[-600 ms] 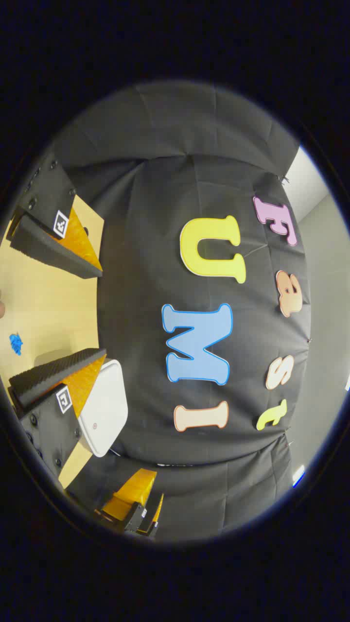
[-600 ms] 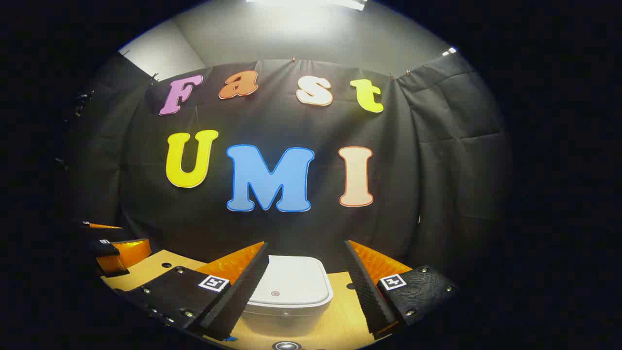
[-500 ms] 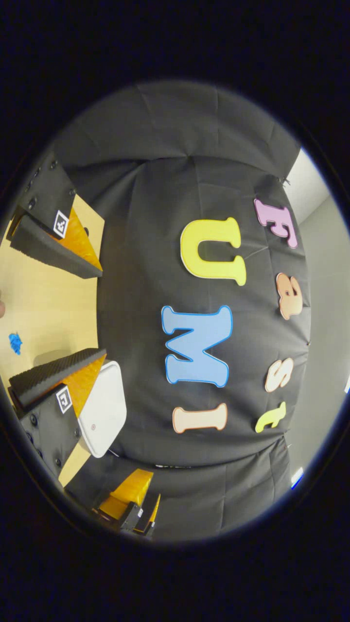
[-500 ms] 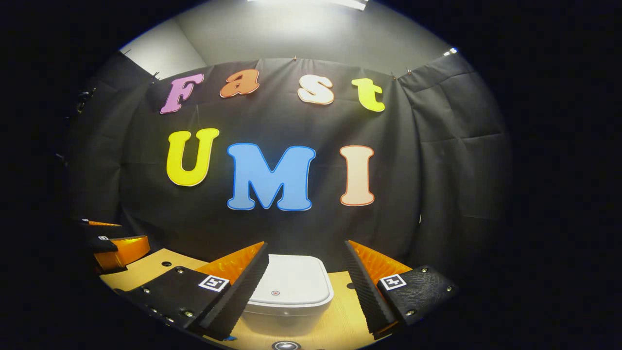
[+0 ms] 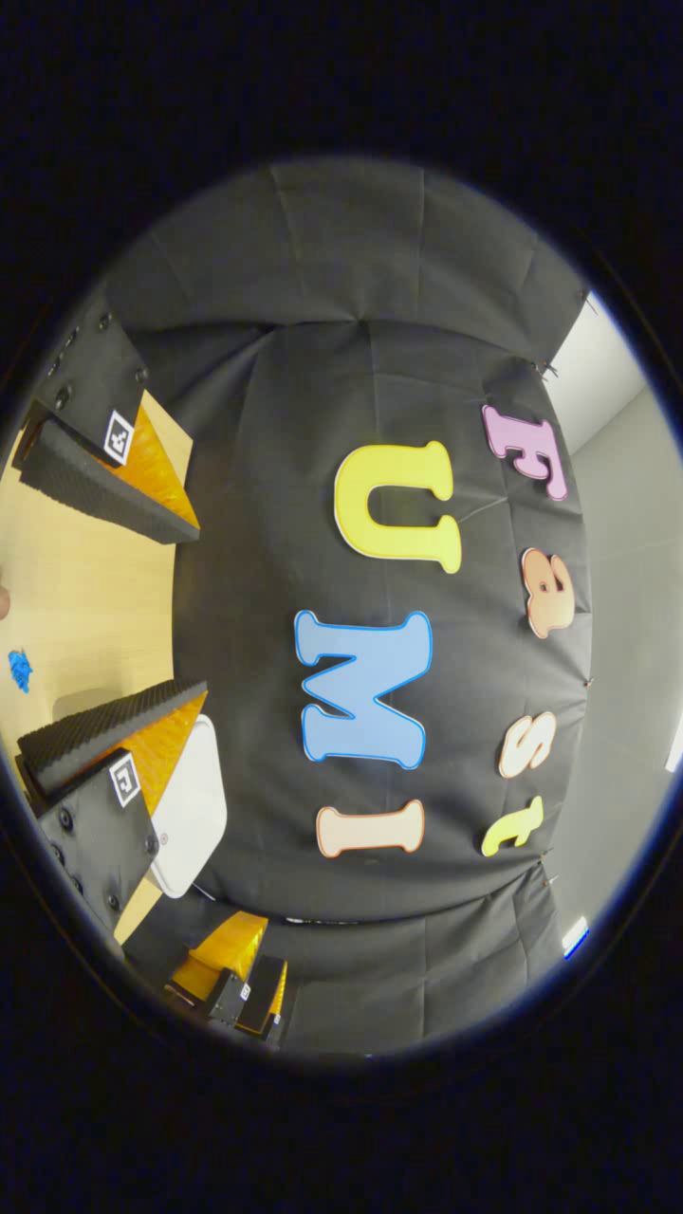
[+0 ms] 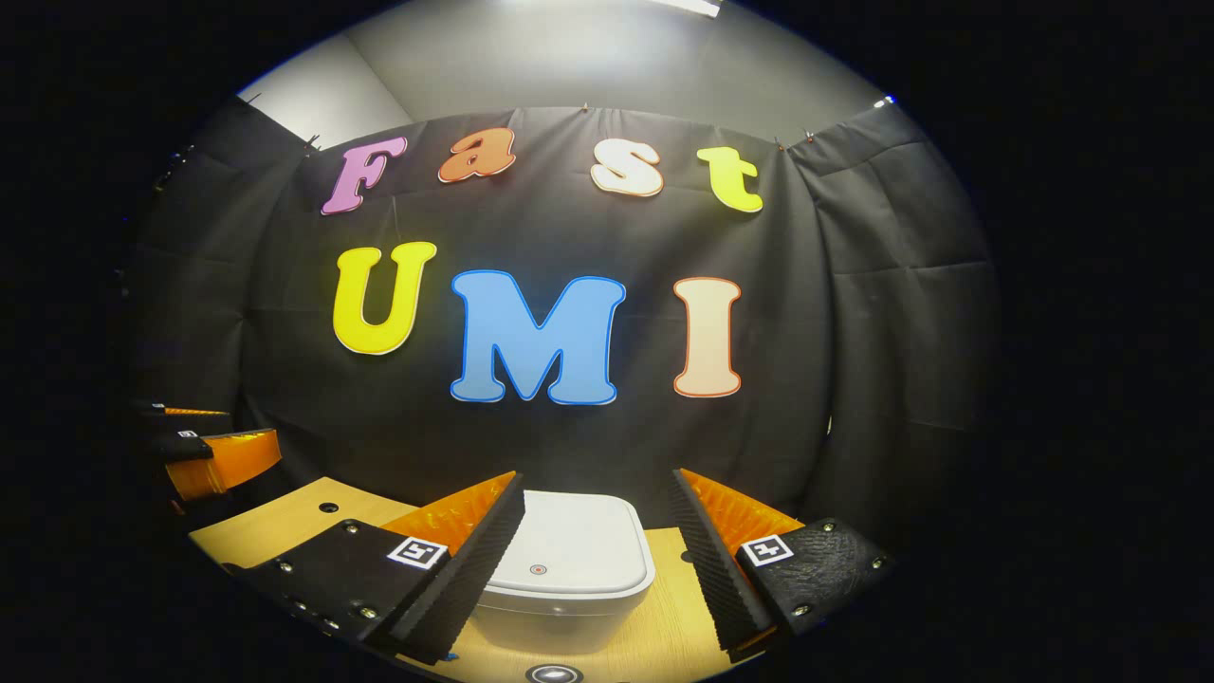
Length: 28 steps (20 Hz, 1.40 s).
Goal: Press the lid of the desktop garbage bin to open it, pick up the crumpled paper on the desktop and throw it into the bin, then pick up the pop can on the desktop and drop it into the bin, and finally close the garbage bin lid.
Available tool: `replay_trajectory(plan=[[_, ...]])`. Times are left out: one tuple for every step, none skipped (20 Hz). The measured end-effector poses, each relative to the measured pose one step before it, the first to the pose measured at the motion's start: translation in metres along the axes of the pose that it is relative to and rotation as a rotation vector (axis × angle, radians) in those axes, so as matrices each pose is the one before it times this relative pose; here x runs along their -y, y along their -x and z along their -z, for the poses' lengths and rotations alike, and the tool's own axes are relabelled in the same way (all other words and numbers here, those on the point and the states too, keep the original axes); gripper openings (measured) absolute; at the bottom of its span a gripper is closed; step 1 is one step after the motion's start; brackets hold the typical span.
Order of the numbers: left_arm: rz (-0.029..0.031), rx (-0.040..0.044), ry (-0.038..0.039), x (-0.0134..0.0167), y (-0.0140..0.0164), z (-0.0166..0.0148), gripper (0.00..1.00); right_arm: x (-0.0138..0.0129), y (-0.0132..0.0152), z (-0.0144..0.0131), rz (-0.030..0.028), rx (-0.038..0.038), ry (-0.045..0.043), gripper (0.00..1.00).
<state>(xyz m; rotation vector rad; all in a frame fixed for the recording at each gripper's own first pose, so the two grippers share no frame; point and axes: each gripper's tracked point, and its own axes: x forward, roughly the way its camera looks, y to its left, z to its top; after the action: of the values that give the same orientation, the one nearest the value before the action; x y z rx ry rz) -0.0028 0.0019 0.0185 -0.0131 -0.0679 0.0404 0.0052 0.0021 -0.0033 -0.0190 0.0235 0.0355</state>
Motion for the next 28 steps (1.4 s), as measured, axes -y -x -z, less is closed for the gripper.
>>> replay_trajectory(plan=[[0.00101, 0.00249, -0.00095, 0.00160, 0.00047, 0.00063, 0.95, 0.00103, -0.00007, 0.00084, 0.00013, -0.00024, 0.00252, 1.00], [0.00235, 0.00134, -0.00150, 0.00189, -0.00010, -0.00024, 0.95, 0.00069, 0.00033, -0.00090, 0.00052, -0.00009, 0.00155, 1.00], [0.00052, 0.00328, -0.00193, 0.00144, -0.00014, -0.00173, 0.95, -0.00092, 0.00031, 0.00001, -0.00259, -0.00092, -0.00035, 1.00], [0.00154, 0.00286, -0.00139, 0.00187, 0.00044, -0.00035, 0.95, -0.00062, -0.00022, 0.00133, -0.00194, -0.00148, -0.00157, 1.00], [0.00216, 0.00409, -0.00065, 0.00103, 0.00052, -0.00009, 0.95, 0.00029, -0.00028, -0.00081, -0.00050, -0.00107, -0.00149, 1.00], [0.00189, 0.00137, -0.00118, 0.00084, 0.00022, -0.00088, 0.95, -0.00031, 0.00039, 0.00118, -0.00345, -0.00180, -0.00182, 1.00], [0.00149, 0.00123, -0.00123, 0.00128, -0.00079, -0.00039, 0.94, -0.00062, -0.00021, 0.00013, -0.00321, -0.00456, -0.00131, 1.00], [0.00219, 0.00031, -0.00073, 0.00130, 0.00015, -0.00079, 0.93, -0.00096, -0.00066, 0.00079, -0.00382, -0.00360, 0.00017, 0.94], [0.00105, 0.00062, -0.00051, -0.00039, -0.00016, 0.00116, 0.96, -0.00010, 0.00127, 0.00009, -0.00022, -0.00232, -0.00087, 0.93], [0.00038, 0.00128, -0.00009, 0.00044, -0.00043, -0.00042, 0.96, -0.00492, -0.00190, 0.00199, -0.01737, -0.00517, -0.00471, 0.88], [0.00060, -0.00009, 0.00036, 0.00026, -0.00036, 0.00014, 0.96, 0.00047, -0.00022, 0.00182, -0.00195, -0.01120, -0.00225, 0.76], [0.00014, -0.00163, 0.00015, 0.00012, 0.00002, 0.00029, 0.96, -0.00137, -0.00144, 0.00273, -0.00893, -0.01150, -0.00498, 0.67], [-0.00038, -0.00063, 0.00091, 0.00011, 0.00026, 0.00098, 0.94, -0.00278, -0.00056, 0.00142, -0.00987, -0.00890, -0.00899, 0.67], [-0.00086, -0.00117, 0.00129, -0.00037, -0.00014, 0.00092, 0.96, -0.00052, -0.00002, 0.00211, -0.00327, -0.00913, -0.00549, 0.45], [0.00024, -0.00094, 0.00165, -0.00030, 0.00026, -0.00021, 0.96, -0.00012, -0.00031, 0.00054, -0.00235, -0.00538, -0.00124, 0.38], [-0.00011, -0.00164, 0.00103, -0.00014, -0.00034, 0.00048, 0.95, 0.00213, 0.00082, 0.00148, 0.01023, -0.00158, 0.00399, 0.28], [-0.00066, -0.00088, 0.00026, -0.00035, -0.00031, 0.00125, 0.95, 0.00233, -0.00059, -0.00046, 0.00933, 0.00128, 0.00339, 0.20], [-0.00114, 0.00008, -0.00069, -0.00017, -0.00091, -0.00056, 0.95, -0.00237, 0.00052, 0.00039, -0.00996, 0.00212, -0.00339, 0.08], [-0.00119, 0.00116, -0.00111, -0.00049, -0.00005, -0.00073, 0.95, -0.00254, -0.00063, 0.00107, -0.00993, -0.00368, -0.00169, 0.07], [0.00098, 0.00043, -0.00123, 0.00017, -0.00045, 0.00039, 0.95, -0.00093, 0.00006, 0.00225, -0.00572, -0.00560, 0.00227, 0.07], [0.00030, 0.00025, -0.00216, -0.00014, 0.00029, 0.00059, 0.95, 0.00163, -0.00020, 0.00195, 0.00759, -0.00682, 0.00939, 0.07], [-0.00039, 0.00091, -0.00196, -0.00024, -0.00061, -0.00033, 0.95, 0.00673, -0.00309, 0.00232, 0.03105, 0.00216, -0.00035, 0.04], [-0.00028, 0.00215, -0.00220, -0.00003, 0.00007, -0.00118, 0.95, -0.00600, 0.00359, -0.00215, -0.01630, 0.00057, -0.01527, 0.00], [0.00028, 0.00212, -0.00219, 0.00013, 0.00059, -0.00095, 0.95, -0.00210, -0.00200, 0.00263, -0.00635, -0.01003, -0.01300, 0.00], [0.00166, 0.00166, -0.00210, 0.00032, -0.00027, -0.00031, 0.95, 0.00199, -0.00077, 0.00296, -0.00491, -0.00933, -0.00590, 0.00], [0.00187, 0.00251, -0.00296, 0.00075, 0.00000, -0.00027, 0.95, 0.00009, -0.00228, 0.00160, -0.00260, -0.00793, 0.00099, 0.00], [0.00042, 0.00299, -0.00318, -0.00009, 0.00087, -0.00155, 0.95, -0.00017, -0.00139, 0.00192, -0.00345, -0.00745, 0.00230, 0.00], [0.00129, 0.00324, -0.00337, 0.00042, 0.00064, -0.00029, 0.96, -0.00085, -0.00262, 0.00211, -0.00470, -0.00642, 0.00112, 0.00]])
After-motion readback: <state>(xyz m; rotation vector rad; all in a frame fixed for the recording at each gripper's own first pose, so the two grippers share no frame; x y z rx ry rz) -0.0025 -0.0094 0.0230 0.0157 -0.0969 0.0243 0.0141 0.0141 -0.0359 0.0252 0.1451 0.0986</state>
